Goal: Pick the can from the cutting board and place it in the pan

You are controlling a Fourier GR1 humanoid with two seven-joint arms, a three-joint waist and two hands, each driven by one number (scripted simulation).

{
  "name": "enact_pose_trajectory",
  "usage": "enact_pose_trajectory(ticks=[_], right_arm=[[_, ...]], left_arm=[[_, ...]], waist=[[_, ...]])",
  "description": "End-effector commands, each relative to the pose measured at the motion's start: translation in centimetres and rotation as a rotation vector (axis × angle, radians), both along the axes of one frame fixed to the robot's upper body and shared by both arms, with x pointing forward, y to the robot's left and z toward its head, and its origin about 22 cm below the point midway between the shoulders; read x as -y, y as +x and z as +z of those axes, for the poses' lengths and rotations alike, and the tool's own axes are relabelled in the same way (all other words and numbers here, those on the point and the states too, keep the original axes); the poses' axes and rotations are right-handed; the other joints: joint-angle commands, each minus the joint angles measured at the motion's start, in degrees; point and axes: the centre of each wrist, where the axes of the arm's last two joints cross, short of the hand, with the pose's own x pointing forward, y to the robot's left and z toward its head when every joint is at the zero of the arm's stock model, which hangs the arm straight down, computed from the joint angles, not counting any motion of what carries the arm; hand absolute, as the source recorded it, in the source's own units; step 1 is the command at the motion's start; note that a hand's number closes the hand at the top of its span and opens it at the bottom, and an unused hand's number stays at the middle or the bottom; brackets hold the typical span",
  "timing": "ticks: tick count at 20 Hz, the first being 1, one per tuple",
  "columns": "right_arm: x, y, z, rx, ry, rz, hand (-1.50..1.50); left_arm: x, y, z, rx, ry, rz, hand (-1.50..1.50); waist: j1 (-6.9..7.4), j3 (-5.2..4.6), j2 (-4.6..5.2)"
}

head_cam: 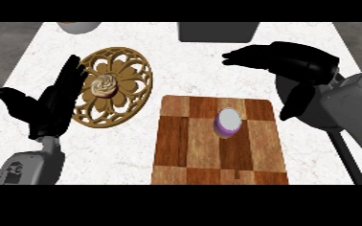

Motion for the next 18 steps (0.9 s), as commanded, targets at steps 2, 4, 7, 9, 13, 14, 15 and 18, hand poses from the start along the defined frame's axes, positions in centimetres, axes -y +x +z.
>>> enact_pose_trajectory(ticks=[2,4,7,9,13,14,15,18], right_arm=[[-3.1,-0.5,-1.4,-0.058,-0.279,0.039,-1.5],[-1.7,-0.8,-0.5,-0.077,-0.31,0.055,-1.5],[-3.5,-3.0,-1.2,-0.045,-0.336,0.072,-1.5],[-2.4,-3.1,-0.5,-0.012,-0.356,0.081,-1.5],[-4.1,-5.4,-0.5,0.119,-0.448,0.084,-1.5],[-4.2,-5.2,-0.5,0.127,-0.45,0.06,-1.5],[-4.2,-6.1,-1.7,0.151,-0.431,0.054,-1.5],[-6.1,-7.0,-2.2,0.162,-0.432,0.027,-1.5]], left_arm=[[0.5,0.2,-1.0,-0.01,-0.009,0.002,0.0],[-1.0,0.8,1.5,0.008,-0.005,0.023,0.0],[-0.4,-0.2,-0.9,-0.008,-0.009,0.014,0.0],[-0.8,-0.2,-0.2,-0.013,0.005,0.016,0.0],[-0.5,0.0,-0.4,-0.004,0.009,0.026,0.0],[-1.0,-0.8,0.6,0.001,-0.008,0.013,0.0],[-1.0,-0.9,0.2,-0.012,0.008,0.009,0.0],[-1.2,-0.3,0.6,-0.013,-0.002,0.018,0.0]], waist=[[-0.18,0.0,0.08],[-0.56,0.06,-0.05],[-0.9,0.05,-0.12],[-0.85,0.07,-0.08],[-1.19,0.06,-0.17],[-0.75,0.07,-0.17],[-0.87,0.08,-0.14],[-0.78,0.07,-0.08]])
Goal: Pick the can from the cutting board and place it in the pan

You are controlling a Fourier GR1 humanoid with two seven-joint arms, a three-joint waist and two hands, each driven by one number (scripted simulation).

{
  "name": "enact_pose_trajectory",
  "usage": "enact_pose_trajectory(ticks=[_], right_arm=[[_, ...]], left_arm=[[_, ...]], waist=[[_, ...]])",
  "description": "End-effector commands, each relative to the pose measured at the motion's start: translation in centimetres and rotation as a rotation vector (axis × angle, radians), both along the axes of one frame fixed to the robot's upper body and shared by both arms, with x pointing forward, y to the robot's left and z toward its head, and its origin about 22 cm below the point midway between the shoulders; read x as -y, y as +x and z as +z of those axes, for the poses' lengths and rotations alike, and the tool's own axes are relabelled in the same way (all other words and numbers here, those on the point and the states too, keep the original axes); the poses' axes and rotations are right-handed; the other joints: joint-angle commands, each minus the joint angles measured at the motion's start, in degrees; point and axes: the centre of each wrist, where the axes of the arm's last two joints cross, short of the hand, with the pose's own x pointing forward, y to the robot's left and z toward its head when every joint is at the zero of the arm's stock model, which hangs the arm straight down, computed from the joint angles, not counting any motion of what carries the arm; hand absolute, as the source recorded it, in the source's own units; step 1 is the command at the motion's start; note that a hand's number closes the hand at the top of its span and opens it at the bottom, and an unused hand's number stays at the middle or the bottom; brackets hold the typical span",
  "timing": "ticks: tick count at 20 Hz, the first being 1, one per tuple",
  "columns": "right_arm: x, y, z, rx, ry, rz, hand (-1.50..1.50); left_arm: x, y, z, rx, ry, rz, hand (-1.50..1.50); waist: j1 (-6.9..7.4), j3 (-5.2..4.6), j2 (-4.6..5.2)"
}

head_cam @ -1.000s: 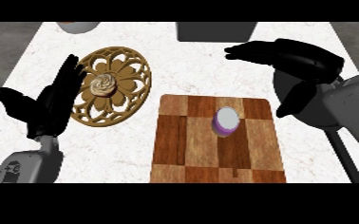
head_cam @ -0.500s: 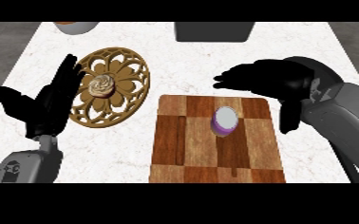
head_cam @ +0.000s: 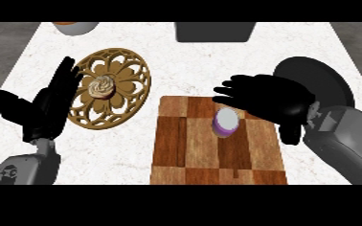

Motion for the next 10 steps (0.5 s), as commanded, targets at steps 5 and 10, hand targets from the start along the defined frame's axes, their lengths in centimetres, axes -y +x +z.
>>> enact_pose_trajectory(ticks=[5,10], right_arm=[[-1.9,-2.7,-1.7,0.011,0.032,0.014,-1.5],[-4.9,-2.3,-2.8,0.03,-0.057,-0.03,-1.5]], left_arm=[[1.1,-1.0,0.2,0.02,0.006,-0.009,0.0],[0.4,0.0,1.6,0.022,-0.007,-0.022,0.0]], waist=[[0.17,0.02,0.05],[0.43,0.01,0.09]])
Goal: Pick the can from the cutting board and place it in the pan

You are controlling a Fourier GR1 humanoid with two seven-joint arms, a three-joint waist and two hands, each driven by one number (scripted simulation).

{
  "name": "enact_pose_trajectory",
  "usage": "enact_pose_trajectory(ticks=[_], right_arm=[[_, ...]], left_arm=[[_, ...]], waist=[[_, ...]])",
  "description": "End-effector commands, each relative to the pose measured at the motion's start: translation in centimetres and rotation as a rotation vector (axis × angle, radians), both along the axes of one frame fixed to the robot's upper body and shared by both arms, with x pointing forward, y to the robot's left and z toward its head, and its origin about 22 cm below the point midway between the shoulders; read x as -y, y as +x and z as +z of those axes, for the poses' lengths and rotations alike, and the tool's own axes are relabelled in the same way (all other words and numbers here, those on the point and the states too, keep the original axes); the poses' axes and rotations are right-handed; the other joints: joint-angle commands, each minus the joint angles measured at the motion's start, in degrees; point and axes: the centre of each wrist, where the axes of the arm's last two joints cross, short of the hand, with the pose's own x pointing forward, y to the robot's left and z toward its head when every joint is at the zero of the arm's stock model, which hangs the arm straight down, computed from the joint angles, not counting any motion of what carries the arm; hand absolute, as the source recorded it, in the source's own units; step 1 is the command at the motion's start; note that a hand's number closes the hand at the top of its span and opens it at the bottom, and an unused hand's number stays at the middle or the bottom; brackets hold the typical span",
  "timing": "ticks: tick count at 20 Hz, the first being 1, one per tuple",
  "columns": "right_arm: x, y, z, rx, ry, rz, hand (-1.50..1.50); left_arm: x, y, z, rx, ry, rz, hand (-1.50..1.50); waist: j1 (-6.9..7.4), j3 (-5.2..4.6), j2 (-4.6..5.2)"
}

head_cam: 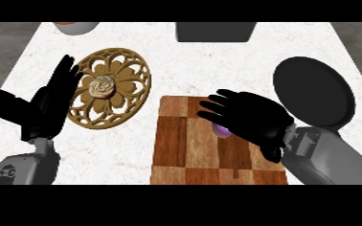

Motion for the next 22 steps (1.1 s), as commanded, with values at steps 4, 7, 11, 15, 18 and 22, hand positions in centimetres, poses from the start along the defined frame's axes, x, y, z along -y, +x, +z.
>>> enact_pose_trajectory(ticks=[4,7,11,15,18,22], right_arm=[[0.6,3.0,-1.1,0.022,-0.046,-0.05,-1.5],[0.3,1.4,-2.3,0.028,-0.054,-0.071,-1.5],[-1.6,1.8,-4.1,-0.002,-0.033,-0.079,-1.5],[-1.8,2.5,-4.7,-0.016,-0.077,-0.073,-1.5],[-0.8,3.9,-5.0,-0.011,-0.064,-0.05,-1.5],[-1.5,4.4,-7.3,-0.015,-0.036,-0.068,-1.5]], left_arm=[[1.8,0.0,-1.6,0.008,0.0,-0.004,0.0],[0.3,-0.2,-1.9,-0.006,-0.002,-0.005,0.0],[0.9,-2.1,0.0,0.014,0.012,0.0,0.0],[2.2,0.3,1.3,-0.003,0.009,0.013,0.0],[0.5,-1.2,-0.9,0.001,0.018,0.018,0.0],[0.2,0.5,-1.2,0.009,0.011,0.0,0.0]], waist=[[0.23,0.01,0.16],[0.0,0.01,0.07],[0.35,0.02,0.01],[0.11,0.02,0.04],[0.23,0.01,0.06],[0.1,0.01,0.11]])
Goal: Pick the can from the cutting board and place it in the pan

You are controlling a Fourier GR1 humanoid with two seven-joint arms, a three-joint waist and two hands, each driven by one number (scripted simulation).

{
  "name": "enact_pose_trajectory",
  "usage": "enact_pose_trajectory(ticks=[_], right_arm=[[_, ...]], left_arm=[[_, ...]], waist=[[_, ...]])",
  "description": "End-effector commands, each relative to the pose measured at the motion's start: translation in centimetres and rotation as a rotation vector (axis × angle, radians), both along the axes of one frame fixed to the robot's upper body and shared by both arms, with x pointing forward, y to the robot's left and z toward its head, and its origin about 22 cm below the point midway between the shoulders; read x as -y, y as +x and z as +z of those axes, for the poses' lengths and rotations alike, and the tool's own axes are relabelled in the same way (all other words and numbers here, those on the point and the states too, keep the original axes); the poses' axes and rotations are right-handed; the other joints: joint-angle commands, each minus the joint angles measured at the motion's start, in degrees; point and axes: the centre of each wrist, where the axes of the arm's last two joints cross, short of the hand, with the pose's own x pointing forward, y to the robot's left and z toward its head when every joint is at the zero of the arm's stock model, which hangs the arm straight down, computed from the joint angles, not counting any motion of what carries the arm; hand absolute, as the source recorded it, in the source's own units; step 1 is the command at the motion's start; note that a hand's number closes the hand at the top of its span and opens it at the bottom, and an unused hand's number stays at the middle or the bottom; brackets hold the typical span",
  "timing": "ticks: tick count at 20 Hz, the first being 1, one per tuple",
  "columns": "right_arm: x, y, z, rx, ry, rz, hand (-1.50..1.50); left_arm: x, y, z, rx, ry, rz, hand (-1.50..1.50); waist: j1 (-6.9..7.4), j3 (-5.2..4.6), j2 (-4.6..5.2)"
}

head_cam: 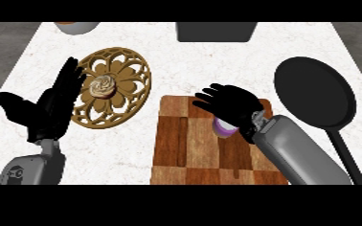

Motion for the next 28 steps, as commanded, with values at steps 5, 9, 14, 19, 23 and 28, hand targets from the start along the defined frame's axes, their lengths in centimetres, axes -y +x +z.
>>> enact_pose_trajectory(ticks=[5,9,14,19,23,28], right_arm=[[-2.7,0.6,-3.2,-0.036,0.026,0.008,-1.5],[-0.9,1.9,-5.8,-0.069,-0.011,-0.007,-1.5],[-2.5,1.4,-5.0,-0.057,0.044,0.113,1.5],[0.3,2.2,-5.6,-0.063,0.099,0.109,1.5],[-0.9,0.3,-6.0,-0.083,0.14,0.112,1.5],[1.2,0.6,-7.2,-0.043,0.21,-0.194,1.5]], left_arm=[[0.5,-0.5,0.6,-0.01,0.005,-0.001,0.0],[-0.4,-1.0,-0.4,-0.01,0.003,-0.014,0.0],[-0.6,-1.3,0.6,0.011,0.002,-0.002,0.0],[-0.8,0.9,-0.2,-0.017,-0.013,-0.003,0.0],[-0.3,-1.2,0.2,-0.01,0.005,-0.006,0.0],[-0.4,-0.2,1.2,-0.007,-0.001,0.021,0.0]], waist=[[0.13,0.01,-0.02],[0.35,0.01,0.08],[0.32,0.01,0.0],[-0.1,0.0,0.06],[-0.13,0.0,-0.08],[-0.78,0.05,-0.14]])
